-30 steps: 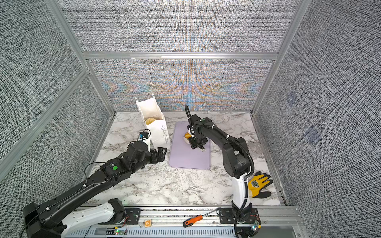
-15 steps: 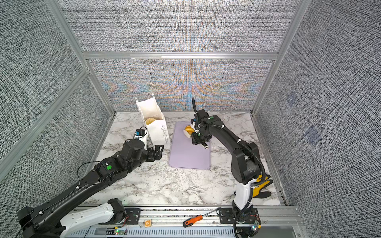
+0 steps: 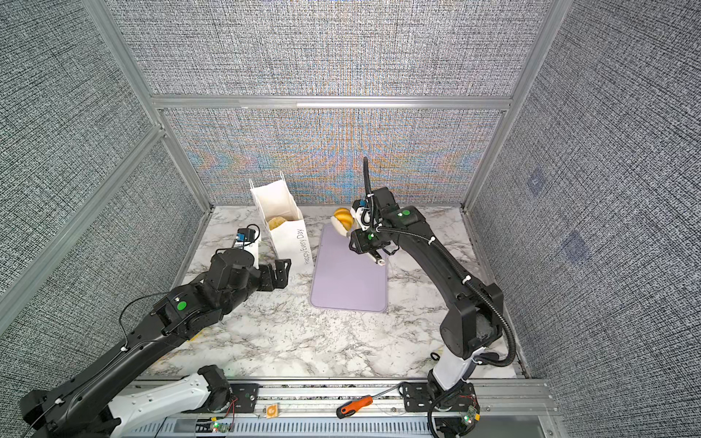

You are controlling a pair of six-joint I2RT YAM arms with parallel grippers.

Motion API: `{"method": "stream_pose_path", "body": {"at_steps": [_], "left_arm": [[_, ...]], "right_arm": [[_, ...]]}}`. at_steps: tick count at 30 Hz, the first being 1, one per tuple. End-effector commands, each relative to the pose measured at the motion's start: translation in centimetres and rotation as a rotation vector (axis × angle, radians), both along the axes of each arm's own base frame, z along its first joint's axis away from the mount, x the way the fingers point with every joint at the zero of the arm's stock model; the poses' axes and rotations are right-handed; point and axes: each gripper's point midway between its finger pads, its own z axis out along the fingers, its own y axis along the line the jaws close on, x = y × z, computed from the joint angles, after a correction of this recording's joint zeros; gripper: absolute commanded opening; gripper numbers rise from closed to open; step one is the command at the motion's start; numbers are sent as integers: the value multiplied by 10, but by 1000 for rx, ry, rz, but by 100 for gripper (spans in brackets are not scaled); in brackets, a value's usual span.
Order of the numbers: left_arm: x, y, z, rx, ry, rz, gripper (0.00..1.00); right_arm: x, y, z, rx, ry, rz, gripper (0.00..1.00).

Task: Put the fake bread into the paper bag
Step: 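Lift the striped roll in the tongs toward the bag while left gripper raises bag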

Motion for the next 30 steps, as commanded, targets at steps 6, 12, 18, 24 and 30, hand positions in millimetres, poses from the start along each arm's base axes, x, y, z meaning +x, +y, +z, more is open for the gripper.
{"method": "stream_pose_path", "body": {"at_steps": [6, 12, 18, 24, 30], "left_arm": [[3, 13, 19, 25, -7, -5, 99], [6, 21, 34, 15, -27, -2, 99], [8, 34, 41, 8, -38, 19, 99], [9, 45, 50, 8, -50, 42, 99], [6, 55, 49, 9, -47, 68, 99]], "right_arm": [[-6, 15, 56, 132, -119, 29, 47], [-16, 31, 94, 218, -194, 72, 47], [-28, 60, 122, 264, -251, 148, 47], [-42, 94, 135, 297, -287, 237, 47], [-57, 131, 132, 314, -288, 320, 47]]}}
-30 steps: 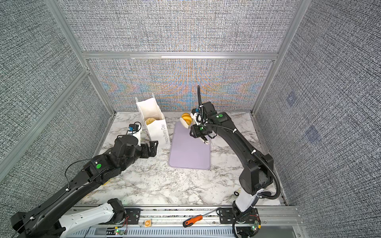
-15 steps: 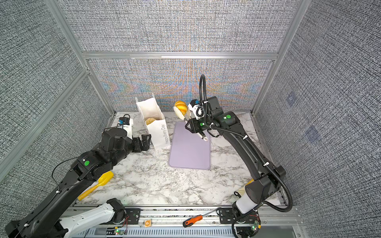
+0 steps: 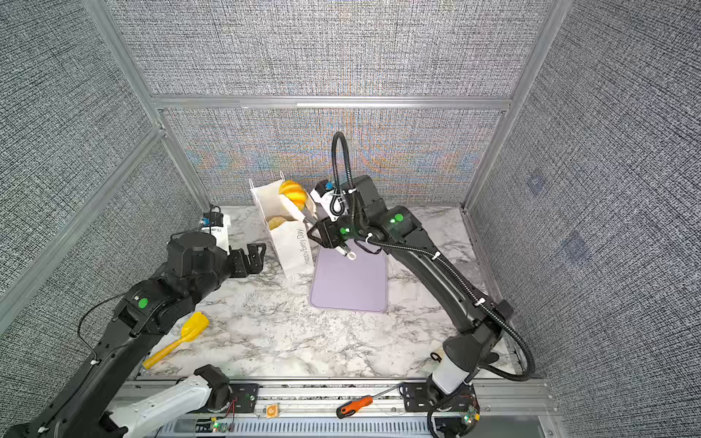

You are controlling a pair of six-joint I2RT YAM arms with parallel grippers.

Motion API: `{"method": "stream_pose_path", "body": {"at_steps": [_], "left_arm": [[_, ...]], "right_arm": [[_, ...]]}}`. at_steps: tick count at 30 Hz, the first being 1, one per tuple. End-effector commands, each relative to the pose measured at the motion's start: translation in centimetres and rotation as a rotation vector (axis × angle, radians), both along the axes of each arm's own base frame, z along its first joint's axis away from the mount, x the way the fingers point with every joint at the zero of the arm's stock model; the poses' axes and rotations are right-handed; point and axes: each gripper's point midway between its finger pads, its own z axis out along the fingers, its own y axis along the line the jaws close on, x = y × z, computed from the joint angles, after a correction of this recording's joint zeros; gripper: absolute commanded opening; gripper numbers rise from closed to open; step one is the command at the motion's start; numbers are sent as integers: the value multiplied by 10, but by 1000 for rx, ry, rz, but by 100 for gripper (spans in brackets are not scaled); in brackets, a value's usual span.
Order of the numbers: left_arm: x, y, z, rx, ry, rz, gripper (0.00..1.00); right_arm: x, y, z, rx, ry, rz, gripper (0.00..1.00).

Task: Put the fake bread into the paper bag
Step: 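Lift the striped roll in the tongs toward the bag while left gripper raises bag, then lower the striped roll in the tongs into the bag with the right gripper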

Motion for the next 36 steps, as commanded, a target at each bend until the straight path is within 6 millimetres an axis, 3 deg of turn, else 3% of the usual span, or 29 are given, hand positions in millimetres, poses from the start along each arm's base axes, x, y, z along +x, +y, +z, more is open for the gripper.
{"method": "stream_pose_path", "body": {"at_steps": [1, 8, 16, 28, 36], "left_arm": [[-4, 4, -2, 11, 8, -3, 99], [-10, 9, -6, 0, 13, 8, 99], [-17, 17, -10, 2, 16, 31, 99], [-13, 13, -18, 21, 33, 15, 99], [-12, 13, -20, 27, 40, 14, 99]], "right_arm": [[-1, 19, 13, 40, -50, 40, 47], [19, 45, -10, 1, 0, 47, 47], [47, 60, -29, -51, 11, 18, 47], [86, 62, -52, -88, 23, -69, 47], [92, 61, -62, -119, 33, -90, 61]]}}
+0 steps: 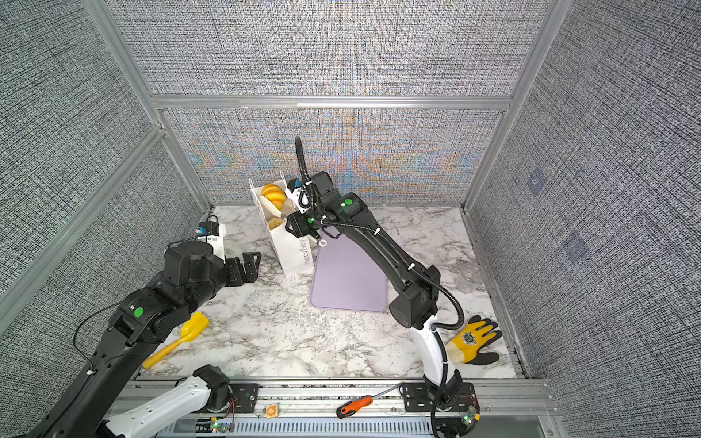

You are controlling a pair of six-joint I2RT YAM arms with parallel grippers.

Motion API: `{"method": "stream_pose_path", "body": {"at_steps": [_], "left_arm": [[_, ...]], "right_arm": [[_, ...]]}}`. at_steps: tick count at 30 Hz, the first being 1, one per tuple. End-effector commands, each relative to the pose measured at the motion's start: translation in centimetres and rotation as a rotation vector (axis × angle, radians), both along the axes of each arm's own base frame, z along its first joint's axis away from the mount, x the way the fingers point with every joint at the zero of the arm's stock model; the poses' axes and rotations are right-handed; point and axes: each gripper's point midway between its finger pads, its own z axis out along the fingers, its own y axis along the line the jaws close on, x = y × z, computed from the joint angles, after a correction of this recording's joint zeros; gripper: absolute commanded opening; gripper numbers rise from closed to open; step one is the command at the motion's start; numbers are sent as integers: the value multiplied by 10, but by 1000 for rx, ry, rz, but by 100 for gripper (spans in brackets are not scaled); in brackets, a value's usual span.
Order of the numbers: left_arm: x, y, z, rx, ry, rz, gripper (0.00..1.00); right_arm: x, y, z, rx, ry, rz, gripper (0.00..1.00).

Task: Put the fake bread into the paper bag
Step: 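Lower the striped roll in the tongs into the bag with the right gripper, then open the tongs and withdraw them from the bag with the right gripper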

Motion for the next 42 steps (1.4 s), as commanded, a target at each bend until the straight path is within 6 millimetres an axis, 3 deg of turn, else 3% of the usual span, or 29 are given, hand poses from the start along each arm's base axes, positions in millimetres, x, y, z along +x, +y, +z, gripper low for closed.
{"method": "stream_pose_path", "body": {"at_steps": [1, 6, 15, 26, 34, 42], "left_arm": [[0, 0, 0, 10, -2, -7, 99], [1, -1, 0, 6, -4, -11, 99], [4, -4, -1, 14, 6, -20, 99], [12, -15, -4, -4, 5, -45, 99], [16, -13, -9, -3, -1, -19, 99], [21, -12, -14, -1, -2, 8, 99]], "right_arm": [[2, -4, 5, -3, -10, -24, 63], [3, -7, 10, -10, -26, -36, 70], [1, -12, 24, -3, -52, -46, 72], [-23, -35, 52, -12, -118, -18, 72], [-35, -75, 69, -47, -201, -88, 72], [-30, -130, 55, -110, -227, -216, 73]]}}
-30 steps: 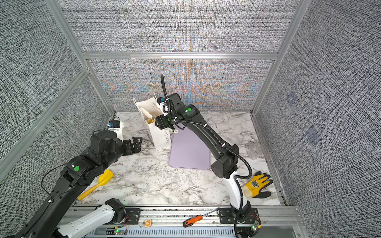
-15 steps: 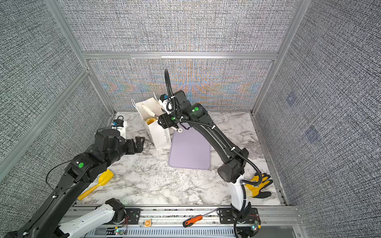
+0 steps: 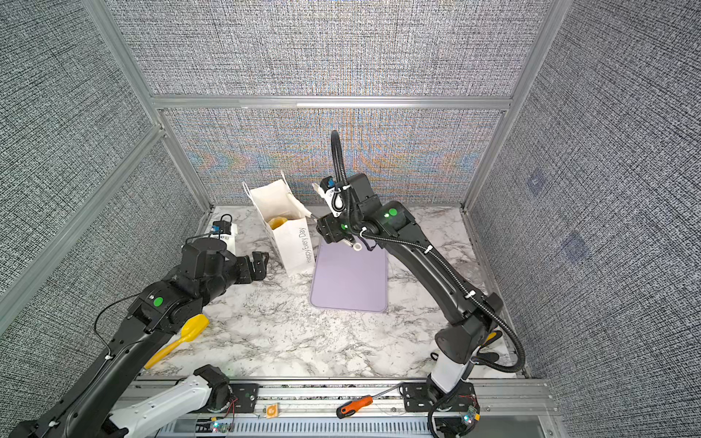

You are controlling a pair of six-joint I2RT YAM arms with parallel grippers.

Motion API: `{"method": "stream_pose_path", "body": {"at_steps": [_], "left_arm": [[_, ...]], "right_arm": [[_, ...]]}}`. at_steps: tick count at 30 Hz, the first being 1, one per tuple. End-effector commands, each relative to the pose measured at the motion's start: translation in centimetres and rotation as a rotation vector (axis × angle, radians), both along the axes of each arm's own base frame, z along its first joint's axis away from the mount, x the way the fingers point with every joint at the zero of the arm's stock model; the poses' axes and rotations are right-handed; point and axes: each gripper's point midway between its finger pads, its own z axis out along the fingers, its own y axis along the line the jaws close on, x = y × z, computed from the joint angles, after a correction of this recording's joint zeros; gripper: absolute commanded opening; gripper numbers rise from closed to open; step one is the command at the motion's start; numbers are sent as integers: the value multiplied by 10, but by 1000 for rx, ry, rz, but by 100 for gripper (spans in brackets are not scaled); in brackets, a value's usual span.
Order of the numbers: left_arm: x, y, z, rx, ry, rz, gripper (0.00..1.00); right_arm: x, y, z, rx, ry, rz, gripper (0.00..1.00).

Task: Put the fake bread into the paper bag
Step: 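Open the tongs and withdraw them from the bag with the right gripper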

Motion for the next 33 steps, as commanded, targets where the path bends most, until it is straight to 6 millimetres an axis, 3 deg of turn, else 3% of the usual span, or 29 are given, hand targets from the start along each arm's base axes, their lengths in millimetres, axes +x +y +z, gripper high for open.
{"method": "stream_pose_path", "body": {"at_steps": [1, 5, 17, 24, 33], "left_arm": [[7, 1, 8, -14, -43, 22, 99], [11, 0, 8, 6, -45, 21, 99], [18, -6, 1, 10, -41, 13, 99], [14, -2, -3, 3, -36, 27, 99], [8, 4, -11, 6, -21, 43, 99]], "right_arm": [[9, -17, 9, 0, -74, -58, 73], [15, -48, -4, -23, -59, -146, 74], [20, -151, -72, -53, 9, -455, 75], [14, -195, -155, -91, 152, -597, 75], [10, -229, -230, -182, 301, -742, 76]]}}
